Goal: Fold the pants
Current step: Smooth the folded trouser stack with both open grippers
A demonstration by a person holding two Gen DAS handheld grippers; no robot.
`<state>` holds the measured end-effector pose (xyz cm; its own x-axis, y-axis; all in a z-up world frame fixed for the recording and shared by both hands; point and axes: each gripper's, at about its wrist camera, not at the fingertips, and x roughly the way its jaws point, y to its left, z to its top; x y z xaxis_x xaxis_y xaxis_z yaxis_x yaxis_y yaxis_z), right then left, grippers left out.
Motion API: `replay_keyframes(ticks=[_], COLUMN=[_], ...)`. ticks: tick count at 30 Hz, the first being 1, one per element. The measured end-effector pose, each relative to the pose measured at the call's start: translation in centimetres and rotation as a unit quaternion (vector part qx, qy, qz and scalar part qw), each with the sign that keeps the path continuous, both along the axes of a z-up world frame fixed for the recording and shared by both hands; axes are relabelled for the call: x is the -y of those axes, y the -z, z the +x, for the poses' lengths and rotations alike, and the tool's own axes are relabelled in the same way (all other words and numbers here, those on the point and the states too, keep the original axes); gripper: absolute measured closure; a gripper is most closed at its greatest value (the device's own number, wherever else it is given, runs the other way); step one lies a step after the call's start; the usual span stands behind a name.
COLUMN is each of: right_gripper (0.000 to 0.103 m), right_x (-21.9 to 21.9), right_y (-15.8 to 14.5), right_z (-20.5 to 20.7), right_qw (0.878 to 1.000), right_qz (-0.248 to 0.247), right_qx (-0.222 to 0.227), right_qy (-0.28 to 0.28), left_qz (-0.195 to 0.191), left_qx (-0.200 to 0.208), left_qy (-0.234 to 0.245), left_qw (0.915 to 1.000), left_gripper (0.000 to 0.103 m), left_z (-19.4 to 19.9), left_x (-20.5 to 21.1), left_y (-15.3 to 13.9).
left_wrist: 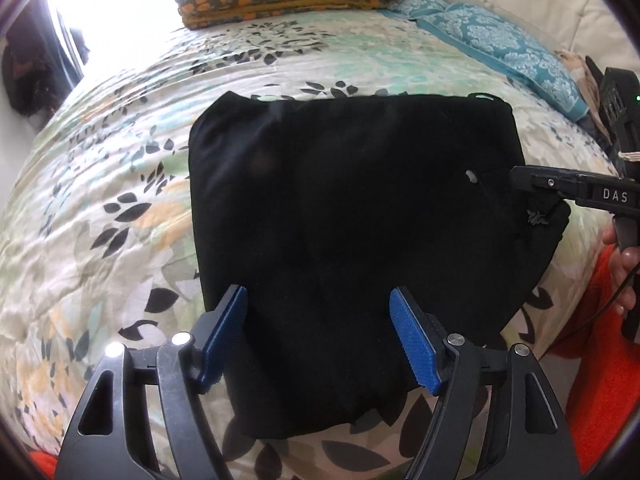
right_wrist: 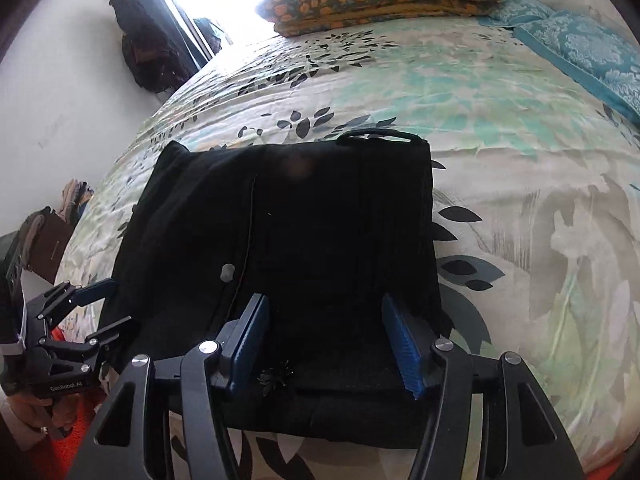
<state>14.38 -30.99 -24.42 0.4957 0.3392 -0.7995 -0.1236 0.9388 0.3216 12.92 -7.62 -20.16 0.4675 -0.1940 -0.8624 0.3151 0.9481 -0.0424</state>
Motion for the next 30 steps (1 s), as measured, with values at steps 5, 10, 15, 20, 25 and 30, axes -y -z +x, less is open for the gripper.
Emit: replay_keyframes(ticks=[5,10,15,20,25,30], right_gripper=[0.043,0.043,0.052,0.053,0.053,0.047], right_x=[0.7,-2.2,-1.6,-0.9,0.4,1.8], right_y=[-6.4,-6.5,-0.7,-0.4,-1.7,-5.8], right_z=[1.2,6.1,8.2,7.8,6.8,2.3], right_qw=[0.997,0.996,0.998,0.997,0.995,0.997], right_qz=[0.035,0.033,0.019,0.033,0.071,0.036], right_qx=[0.064,0.077,0.048,0.066,0.076,0.067], right_qy=[0.016,-0.030,-0.023,-0.015,0.004,0.026], left_qz=[-0.074,-0.090,-0.065,-0.075,-0.092,-0.067], left_qx=[0.017,-0.028,-0.060,-0.040,-0.016,-0.001], left_qy=[-0.056,-0.055,-0.153,-0.175,-0.189,-0.120], left_qw=[0.9955,0.9940,0.9842,0.9808,0.9775,0.9905], left_gripper=[0.024,0.024,0.016,0.016,0.017,0.017], left_z=[7.0,16.0,20.0,19.2,17.0,10.1], left_x=[-3.4,-2.4,-5.0,-5.7,-7.4,-6.3], left_y=[-3.8,-0.6,5.8,5.8,1.7,-3.0])
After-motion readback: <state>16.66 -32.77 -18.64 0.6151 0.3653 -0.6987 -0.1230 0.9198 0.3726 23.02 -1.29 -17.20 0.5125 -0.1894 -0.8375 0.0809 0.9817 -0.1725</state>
